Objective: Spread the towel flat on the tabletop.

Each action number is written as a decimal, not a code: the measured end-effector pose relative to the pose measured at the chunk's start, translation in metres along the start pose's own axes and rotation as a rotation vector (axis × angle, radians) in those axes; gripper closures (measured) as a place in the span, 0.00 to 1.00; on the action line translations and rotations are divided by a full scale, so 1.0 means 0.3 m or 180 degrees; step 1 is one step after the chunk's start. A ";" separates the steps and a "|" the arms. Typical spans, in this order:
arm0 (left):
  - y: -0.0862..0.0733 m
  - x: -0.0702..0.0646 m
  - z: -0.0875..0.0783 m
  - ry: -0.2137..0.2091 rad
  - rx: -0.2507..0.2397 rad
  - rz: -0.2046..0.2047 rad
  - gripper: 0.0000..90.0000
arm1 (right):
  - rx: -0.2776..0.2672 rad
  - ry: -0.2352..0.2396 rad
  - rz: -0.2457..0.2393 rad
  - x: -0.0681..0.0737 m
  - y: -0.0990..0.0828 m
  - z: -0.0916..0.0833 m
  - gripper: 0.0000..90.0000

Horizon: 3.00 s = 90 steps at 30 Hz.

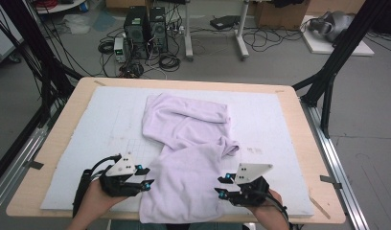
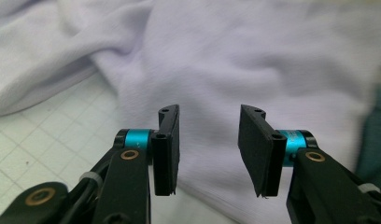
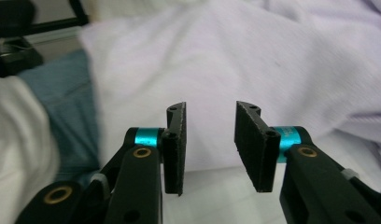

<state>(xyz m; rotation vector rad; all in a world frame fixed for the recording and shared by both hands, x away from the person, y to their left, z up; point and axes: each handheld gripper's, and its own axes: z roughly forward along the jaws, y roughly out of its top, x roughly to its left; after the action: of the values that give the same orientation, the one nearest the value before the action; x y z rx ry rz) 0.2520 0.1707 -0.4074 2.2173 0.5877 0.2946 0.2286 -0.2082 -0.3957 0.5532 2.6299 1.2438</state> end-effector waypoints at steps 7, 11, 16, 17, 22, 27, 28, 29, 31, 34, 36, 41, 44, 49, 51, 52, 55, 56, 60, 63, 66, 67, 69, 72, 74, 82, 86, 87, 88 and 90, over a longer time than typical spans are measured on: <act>-0.005 0.070 0.130 0.0091 0.0373 0.0001 0.70 | 0.0219 -0.0002 0.0084 -0.075 -0.039 0.143 0.67; -0.003 0.047 0.127 0.0058 0.0399 0.0138 0.96 | 0.0208 0.0126 0.0071 -0.083 -0.047 0.195 0.84; -0.010 0.029 0.066 0.0004 0.0159 0.0041 0.97 | 0.0170 0.0248 -0.0017 -0.065 -0.034 0.189 0.97; -0.015 0.023 0.045 0.0011 0.0113 0.0013 0.98 | 0.0160 0.0270 -0.0033 -0.055 -0.033 0.180 0.97; -0.039 -0.027 -0.048 0.0004 -0.0025 0.0008 0.98 | 0.0037 0.0338 -0.0110 0.005 -0.020 0.112 0.97; -0.030 -0.105 -0.132 -0.0139 -0.0133 0.0100 0.98 | -0.0037 0.0489 -0.0256 0.082 0.003 0.030 0.97; -0.026 -0.114 -0.146 -0.0213 -0.0185 0.0095 0.97 | -0.0063 0.0515 -0.0277 0.099 0.012 0.012 0.97; -0.021 -0.120 -0.158 -0.0281 -0.0225 0.0104 0.97 | -0.0103 0.0546 -0.0310 0.111 0.021 -0.006 0.97; -0.011 -0.121 -0.164 -0.0300 -0.0246 0.0116 0.87 | -0.0208 0.0604 -0.0318 0.118 0.038 -0.037 0.91; -0.008 -0.084 -0.133 -0.0210 -0.0244 0.0062 0.76 | -0.0202 0.0432 -0.0257 0.081 0.039 -0.045 0.82; -0.012 -0.048 -0.092 -0.0115 -0.0215 0.0031 0.75 | -0.0102 0.0276 -0.0189 0.047 0.025 -0.026 0.80; -0.023 0.030 0.036 -0.0005 -0.0054 -0.0077 0.80 | 0.0100 0.0039 0.0015 -0.047 -0.046 0.057 0.79; -0.018 0.051 0.083 0.0020 0.0018 -0.0088 0.81 | 0.0112 -0.0097 0.0112 -0.085 -0.072 0.070 0.79; 0.008 0.060 0.134 0.0034 0.0017 -0.0112 0.73 | 0.0077 -0.0234 0.0186 -0.131 -0.086 0.064 0.74; 0.017 0.060 0.161 0.0079 0.0061 -0.0099 0.68 | 0.0077 -0.0228 0.0194 -0.140 -0.083 0.063 0.73; 0.019 0.062 0.180 0.0091 0.0135 -0.0110 0.68 | 0.0067 -0.0234 0.0191 -0.144 -0.082 0.064 0.72; 0.025 0.059 0.199 0.0071 0.0152 -0.0043 0.89 | 0.0037 -0.0244 0.0206 -0.152 -0.077 0.060 0.70; 0.027 0.057 0.201 0.0049 0.0146 -0.0049 0.95 | 0.0031 -0.0238 0.0201 -0.152 -0.076 0.058 0.70; 0.022 0.055 0.166 0.0115 0.0141 -0.0042 0.98 | 0.0024 -0.0239 0.0200 -0.149 -0.075 0.050 0.69; 0.009 0.056 0.090 0.0200 0.0019 -0.0057 0.98 | 0.0010 -0.0234 0.0196 -0.146 -0.077 0.038 0.69; -0.002 0.068 0.010 0.0308 -0.0081 -0.0075 0.98 | 0.0000 -0.0246 0.0184 -0.142 -0.077 0.021 0.69; -0.006 0.078 -0.025 0.0365 -0.0122 -0.0095 0.98 | -0.0003 -0.0254 0.0184 -0.142 -0.076 0.017 0.69; -0.009 0.095 -0.069 0.0473 -0.0158 -0.0129 0.98 | -0.0015 -0.0269 0.0181 -0.142 -0.074 0.011 0.69; -0.015 0.145 -0.113 0.0656 -0.0209 -0.0227 0.98 | 0.0008 -0.0257 0.0158 -0.142 -0.070 0.014 0.69; -0.022 0.173 -0.114 0.0726 -0.0196 -0.0340 0.97 | 0.0021 -0.0256 0.0179 -0.143 -0.070 0.023 0.69; -0.053 0.134 -0.031 0.0374 -0.0053 -0.0387 0.67 | 0.0104 -0.0183 0.0166 -0.154 -0.073 0.075 0.69; -0.073 0.111 0.016 0.0199 0.0004 -0.0401 0.67 | 0.0020 -0.0342 0.0050 -0.134 -0.041 0.073 0.74; -0.076 0.103 0.022 0.0169 0.0012 -0.0374 0.68 | -0.0022 -0.0338 0.0031 -0.130 -0.035 0.069 0.75; -0.078 0.098 0.026 0.0143 0.0017 -0.0350 0.68 | -0.0038 -0.0315 0.0002 -0.126 -0.029 0.065 0.77; -0.085 0.088 0.041 0.0075 0.0076 -0.0298 0.68 | 0.0029 -0.0264 -0.0057 -0.123 -0.018 0.071 0.78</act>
<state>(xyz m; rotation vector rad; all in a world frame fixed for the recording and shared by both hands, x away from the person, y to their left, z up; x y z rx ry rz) 0.2717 0.1904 -0.4343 2.2041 0.7091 0.2668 0.2676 -0.2112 -0.4132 0.5690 2.5679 1.1782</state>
